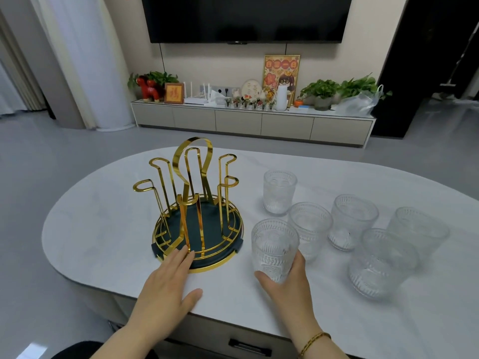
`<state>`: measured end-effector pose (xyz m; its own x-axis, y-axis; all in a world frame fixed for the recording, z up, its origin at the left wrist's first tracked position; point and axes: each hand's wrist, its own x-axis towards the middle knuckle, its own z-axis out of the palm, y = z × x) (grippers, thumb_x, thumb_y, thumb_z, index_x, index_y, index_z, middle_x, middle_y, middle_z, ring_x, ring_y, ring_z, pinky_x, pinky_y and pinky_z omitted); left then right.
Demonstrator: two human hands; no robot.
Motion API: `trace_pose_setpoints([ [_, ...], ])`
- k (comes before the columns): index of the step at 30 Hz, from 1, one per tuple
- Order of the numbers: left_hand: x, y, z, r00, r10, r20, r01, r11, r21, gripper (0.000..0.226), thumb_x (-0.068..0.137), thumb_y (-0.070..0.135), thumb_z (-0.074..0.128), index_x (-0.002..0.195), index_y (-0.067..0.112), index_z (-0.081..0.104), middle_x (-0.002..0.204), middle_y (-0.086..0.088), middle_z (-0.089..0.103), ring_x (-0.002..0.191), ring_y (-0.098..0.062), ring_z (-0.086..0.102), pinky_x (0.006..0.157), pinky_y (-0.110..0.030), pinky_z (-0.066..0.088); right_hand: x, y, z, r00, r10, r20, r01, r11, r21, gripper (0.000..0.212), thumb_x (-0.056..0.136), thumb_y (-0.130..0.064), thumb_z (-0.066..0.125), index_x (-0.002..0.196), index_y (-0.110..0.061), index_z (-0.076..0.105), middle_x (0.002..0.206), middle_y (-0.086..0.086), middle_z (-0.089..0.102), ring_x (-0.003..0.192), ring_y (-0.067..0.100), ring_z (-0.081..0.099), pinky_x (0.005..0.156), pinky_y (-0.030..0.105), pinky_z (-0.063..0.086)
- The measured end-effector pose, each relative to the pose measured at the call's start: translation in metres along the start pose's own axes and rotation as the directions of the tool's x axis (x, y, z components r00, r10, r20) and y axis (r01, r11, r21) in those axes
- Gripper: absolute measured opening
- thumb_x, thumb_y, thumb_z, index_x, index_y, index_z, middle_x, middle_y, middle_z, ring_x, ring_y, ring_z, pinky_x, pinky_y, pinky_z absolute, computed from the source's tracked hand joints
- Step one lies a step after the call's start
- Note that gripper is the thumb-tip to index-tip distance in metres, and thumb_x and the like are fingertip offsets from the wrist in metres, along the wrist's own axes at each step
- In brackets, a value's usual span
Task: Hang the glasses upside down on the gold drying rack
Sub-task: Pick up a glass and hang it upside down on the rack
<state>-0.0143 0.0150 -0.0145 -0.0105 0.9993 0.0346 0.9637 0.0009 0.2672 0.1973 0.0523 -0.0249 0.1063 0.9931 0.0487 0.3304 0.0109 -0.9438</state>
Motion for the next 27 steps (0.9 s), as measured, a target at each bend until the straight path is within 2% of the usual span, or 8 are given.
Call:
trace_pose_setpoints([
  [4, -0.001, -0.004, -0.008, 1.0, 0.018, 0.019, -0.017, 0.999, -0.042, 0.061, 0.097, 0.039, 0.034, 0.145, 0.024, 0.0, 0.156, 0.006, -0.005, 0.142, -0.011, -0.003, 0.115, -0.028, 0.006, 0.005, -0.002, 0.007, 1.0, -0.001, 0.007, 0.001, 0.999, -0.051, 0.085, 0.061, -0.023, 0.075, 0.129, -0.017, 0.025, 0.133, 0.005, 0.045, 0.116, 0.026, 0.046, 0.081, 0.024, 0.037],
  [8, 0.0, -0.008, -0.008, 0.999, 0.034, 0.017, -0.033, 0.998, -0.05, 0.062, 0.097, 0.04, 0.035, 0.144, 0.025, -0.002, 0.155, 0.007, -0.008, 0.142, -0.01, -0.004, 0.115, -0.028, 0.004, 0.009, -0.004, 0.015, 1.0, -0.01, -0.001, 0.01, 0.992, -0.126, 0.095, 0.058, -0.029, 0.077, 0.132, -0.019, 0.017, 0.131, 0.007, 0.046, 0.113, 0.03, 0.048, 0.076, 0.025, 0.037],
  [12, 0.0, -0.013, -0.007, 0.999, 0.043, 0.027, -0.041, 0.998, -0.047, 0.064, 0.097, 0.04, 0.034, 0.144, 0.025, -0.006, 0.154, 0.008, -0.013, 0.142, -0.009, -0.007, 0.114, -0.026, 0.002, 0.012, -0.006, 0.018, 1.0, 0.009, -0.013, -0.01, 0.989, -0.146, 0.093, 0.057, -0.031, 0.077, 0.128, -0.016, 0.019, 0.124, 0.008, 0.049, 0.11, 0.031, 0.05, 0.073, 0.024, 0.038],
  [18, -0.002, -0.019, -0.007, 0.998, 0.064, -0.019, -0.066, 0.991, -0.119, 0.067, 0.096, 0.038, 0.039, 0.143, 0.025, -0.005, 0.145, 0.012, -0.021, 0.136, -0.002, -0.012, 0.111, -0.022, -0.001, 0.005, -0.018, 0.016, 1.0, 0.027, -0.011, -0.027, 0.999, 0.027, 0.083, 0.056, -0.024, 0.078, 0.119, -0.024, 0.025, 0.107, -0.008, 0.04, 0.095, 0.014, 0.042, 0.074, 0.023, 0.038],
  [21, -0.001, -0.022, -0.009, 0.996, 0.009, -0.085, -0.023, 0.985, -0.169, 0.068, 0.094, 0.038, 0.044, 0.144, 0.025, -0.002, 0.152, 0.011, -0.01, 0.14, -0.005, -0.004, 0.112, -0.023, 0.003, -0.003, -0.031, 0.01, 0.999, -0.015, 0.03, 0.012, 0.994, 0.107, 0.076, 0.051, -0.031, 0.078, 0.108, -0.036, 0.028, 0.099, -0.019, 0.045, 0.088, 0.002, 0.048, 0.058, 0.009, 0.039],
  [23, 0.0, -0.025, -0.01, 0.996, -0.037, -0.086, 0.02, 0.982, -0.188, 0.069, 0.094, 0.039, 0.044, 0.144, 0.026, -0.002, 0.155, 0.009, -0.006, 0.141, -0.008, 0.0, 0.113, -0.025, 0.007, -0.008, -0.042, 0.003, 0.998, -0.037, 0.055, 0.029, 0.988, 0.15, 0.069, 0.042, -0.04, 0.072, 0.1, -0.042, 0.033, 0.1, -0.025, 0.046, 0.091, -0.005, 0.047, 0.051, 0.006, 0.042],
  [25, -0.001, -0.028, -0.009, 0.998, -0.049, -0.048, 0.04, 0.984, -0.173, 0.068, 0.094, 0.042, 0.041, 0.144, 0.026, -0.002, 0.156, 0.008, -0.006, 0.142, -0.009, 0.0, 0.114, -0.026, 0.008, -0.012, -0.051, -0.006, 0.996, -0.052, 0.075, 0.038, 0.985, 0.17, 0.062, 0.041, -0.04, 0.069, 0.095, -0.044, 0.039, 0.103, -0.021, 0.051, 0.094, -0.003, 0.05, 0.052, 0.005, 0.042],
  [27, -0.001, -0.029, -0.009, 0.999, -0.051, -0.019, 0.048, 0.989, -0.138, 0.067, 0.094, 0.043, 0.04, 0.145, 0.025, -0.001, 0.156, 0.007, -0.008, 0.142, -0.01, -0.001, 0.115, -0.027, 0.007, -0.014, -0.057, -0.015, 0.994, -0.07, 0.081, 0.057, 0.986, 0.158, 0.063, 0.045, -0.036, 0.069, 0.1, -0.042, 0.04, 0.106, -0.014, 0.054, 0.097, 0.005, 0.052, 0.058, 0.007, 0.04],
])
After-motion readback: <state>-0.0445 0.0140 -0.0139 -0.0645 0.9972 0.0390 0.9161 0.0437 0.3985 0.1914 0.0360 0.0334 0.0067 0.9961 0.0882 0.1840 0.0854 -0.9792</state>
